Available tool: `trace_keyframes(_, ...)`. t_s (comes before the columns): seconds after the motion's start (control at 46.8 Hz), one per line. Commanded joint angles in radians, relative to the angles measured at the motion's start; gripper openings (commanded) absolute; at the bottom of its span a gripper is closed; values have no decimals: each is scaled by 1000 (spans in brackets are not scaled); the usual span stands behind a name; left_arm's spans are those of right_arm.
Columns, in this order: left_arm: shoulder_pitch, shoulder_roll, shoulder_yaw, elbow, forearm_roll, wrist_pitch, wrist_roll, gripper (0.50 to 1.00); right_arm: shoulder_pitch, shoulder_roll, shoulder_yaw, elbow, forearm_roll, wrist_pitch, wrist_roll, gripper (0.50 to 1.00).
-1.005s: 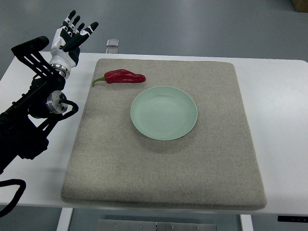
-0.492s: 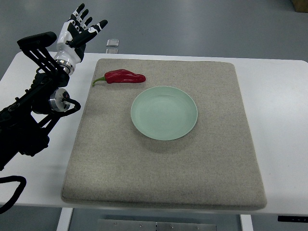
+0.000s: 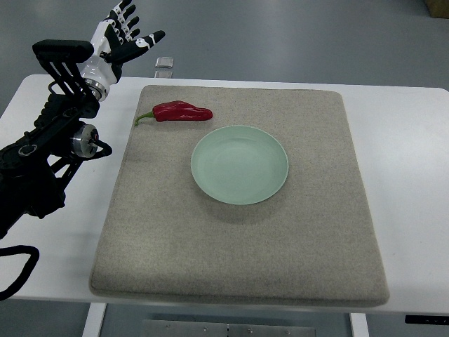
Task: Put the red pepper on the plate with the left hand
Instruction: 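Move the left hand over the red pepper and lower it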
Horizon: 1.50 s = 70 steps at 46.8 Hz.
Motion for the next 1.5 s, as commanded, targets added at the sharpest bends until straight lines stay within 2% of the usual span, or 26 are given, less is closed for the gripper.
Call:
trace_keyframes(0.0, -9, -2, 2, 4, 93, 0, 2, 936, 0, 0, 0, 0, 0, 0, 0, 932)
trace_keyframes(0.171, -52, 4, 86, 9, 186, 2, 10, 934, 0, 0, 0, 0, 0, 0, 0, 932)
trace_keyframes(0.278, -89, 13, 180, 19, 249, 31, 16, 934, 0, 0, 0, 0, 0, 0, 0, 932)
trace_keyframes(0.471, -158, 23, 347, 82, 383, 46, 39, 936, 0, 0, 0, 0, 0, 0, 0, 932)
trace_keyframes(0.642, -172, 67, 380, 85, 551, 42, 62, 941, 0, 0, 0, 0, 0, 0, 0, 932)
trace_keyframes(0.834, -166, 69, 380, 124, 737, 43, 85, 943, 0, 0, 0, 0, 0, 0, 0, 932)
trace_keyframes(1.091, -134, 62, 380, 147, 753, 49, 139, 941, 0, 0, 0, 0, 0, 0, 0, 932)
trace_keyframes(1.476, -111, 52, 381, 148, 757, 49, 148, 934, 0, 0, 0, 0, 0, 0, 0, 932)
